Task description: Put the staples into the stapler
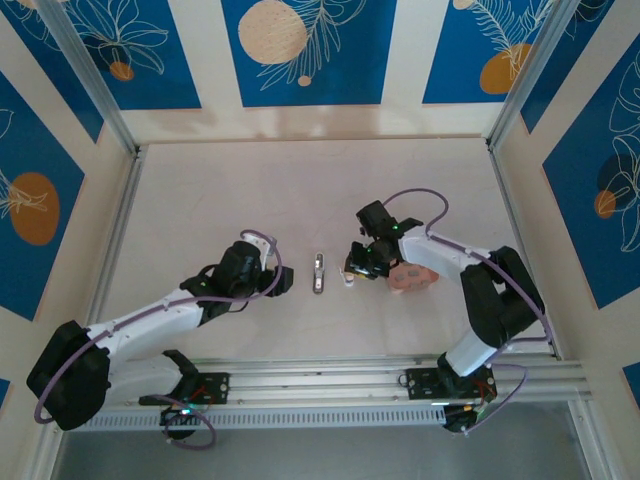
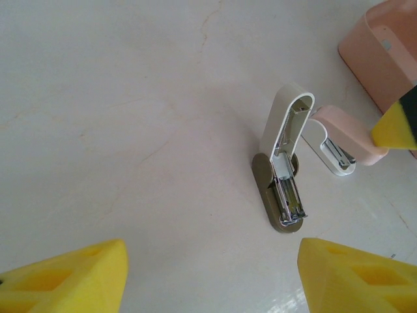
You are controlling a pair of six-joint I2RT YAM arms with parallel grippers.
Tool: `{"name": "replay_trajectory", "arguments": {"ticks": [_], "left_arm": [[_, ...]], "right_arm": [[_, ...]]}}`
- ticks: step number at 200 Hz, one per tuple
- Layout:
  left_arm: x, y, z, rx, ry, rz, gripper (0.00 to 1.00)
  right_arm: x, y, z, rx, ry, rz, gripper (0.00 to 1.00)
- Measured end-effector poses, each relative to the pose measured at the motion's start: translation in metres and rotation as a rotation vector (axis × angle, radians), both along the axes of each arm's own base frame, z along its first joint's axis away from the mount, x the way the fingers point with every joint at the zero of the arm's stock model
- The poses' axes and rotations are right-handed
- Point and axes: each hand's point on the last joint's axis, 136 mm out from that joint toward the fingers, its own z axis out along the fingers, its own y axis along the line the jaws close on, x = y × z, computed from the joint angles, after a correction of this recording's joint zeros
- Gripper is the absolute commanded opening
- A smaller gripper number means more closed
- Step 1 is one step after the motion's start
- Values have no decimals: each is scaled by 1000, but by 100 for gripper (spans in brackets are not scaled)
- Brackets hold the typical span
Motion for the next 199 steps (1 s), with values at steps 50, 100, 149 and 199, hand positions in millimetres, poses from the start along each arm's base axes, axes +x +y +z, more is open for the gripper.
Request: {"name": "replay_trajectory", "arguments": {"ticks": [50,100,149,199], "left_arm": [[1,-1,-2,3,4,0,69],[1,-1,-2,2,2,-1,69],[1,-2,-2,-3,4,-6,69],[1,-2,-2,-3,3,-7,69]], "right_arm": [[-1,1,-7,-7,13,1,17],[-2,0,-8,-16,13,-5,16],[-2,1,-8,-50,5,-6,15],[-1,0,-1,-110,-21,14,21]]}}
